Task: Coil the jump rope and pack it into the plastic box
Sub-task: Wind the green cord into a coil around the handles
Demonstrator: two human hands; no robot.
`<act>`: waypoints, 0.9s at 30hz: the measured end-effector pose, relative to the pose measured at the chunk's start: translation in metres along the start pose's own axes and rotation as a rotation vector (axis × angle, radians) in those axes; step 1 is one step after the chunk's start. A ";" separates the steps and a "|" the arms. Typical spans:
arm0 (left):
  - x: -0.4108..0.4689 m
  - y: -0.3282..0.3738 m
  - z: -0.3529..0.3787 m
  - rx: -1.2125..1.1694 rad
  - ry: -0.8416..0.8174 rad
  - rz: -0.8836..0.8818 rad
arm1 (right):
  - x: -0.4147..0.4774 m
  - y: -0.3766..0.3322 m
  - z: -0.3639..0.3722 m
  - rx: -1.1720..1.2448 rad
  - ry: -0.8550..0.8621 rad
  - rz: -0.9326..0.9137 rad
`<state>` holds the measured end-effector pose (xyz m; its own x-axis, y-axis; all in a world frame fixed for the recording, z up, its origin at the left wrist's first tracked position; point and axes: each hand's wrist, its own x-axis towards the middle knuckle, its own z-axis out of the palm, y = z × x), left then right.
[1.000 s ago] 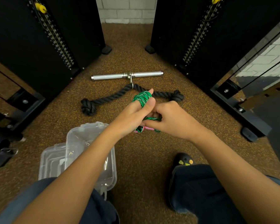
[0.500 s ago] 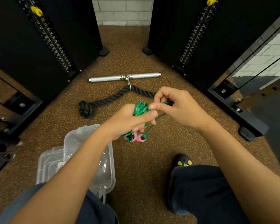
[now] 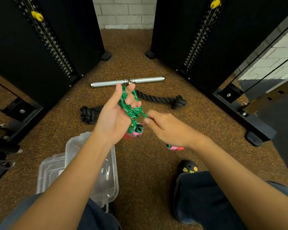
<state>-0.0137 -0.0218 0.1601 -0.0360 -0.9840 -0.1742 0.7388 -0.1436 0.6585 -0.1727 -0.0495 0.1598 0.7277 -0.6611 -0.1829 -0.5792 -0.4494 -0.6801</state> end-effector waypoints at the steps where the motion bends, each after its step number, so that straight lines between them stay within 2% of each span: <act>1: 0.001 -0.002 0.000 0.066 0.037 0.009 | 0.000 -0.001 0.002 -0.028 -0.015 -0.008; 3: 0.002 -0.006 -0.001 0.275 0.082 0.038 | -0.002 -0.003 0.004 -0.052 -0.046 -0.027; 6: 0.001 -0.010 0.001 0.757 0.133 0.081 | -0.004 -0.006 0.006 -0.090 -0.055 -0.062; 10: -0.001 -0.019 0.003 1.192 0.122 0.063 | -0.003 -0.005 0.007 -0.134 0.034 -0.091; 12: -0.002 -0.022 0.001 1.314 0.109 0.034 | -0.002 -0.003 0.004 -0.163 0.110 -0.106; 15: -0.003 -0.021 0.002 1.263 0.100 0.043 | -0.002 -0.001 -0.006 -0.109 0.210 -0.121; 18: -0.005 -0.017 0.002 1.208 0.032 -0.021 | -0.005 -0.003 -0.014 -0.052 0.270 -0.116; 20: -0.006 -0.016 0.001 1.202 -0.046 -0.095 | -0.007 -0.003 -0.018 -0.031 0.284 -0.099; 23: -0.007 -0.015 0.003 1.053 -0.147 -0.174 | -0.007 -0.002 -0.024 0.050 0.279 -0.095; 27: -0.007 -0.009 0.005 0.885 -0.229 -0.177 | -0.007 0.001 -0.034 0.184 0.295 -0.103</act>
<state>-0.0233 -0.0142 0.1592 -0.3004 -0.9235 -0.2384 -0.0693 -0.2282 0.9712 -0.1910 -0.0661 0.1846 0.6257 -0.7751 0.0876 -0.4131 -0.4245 -0.8057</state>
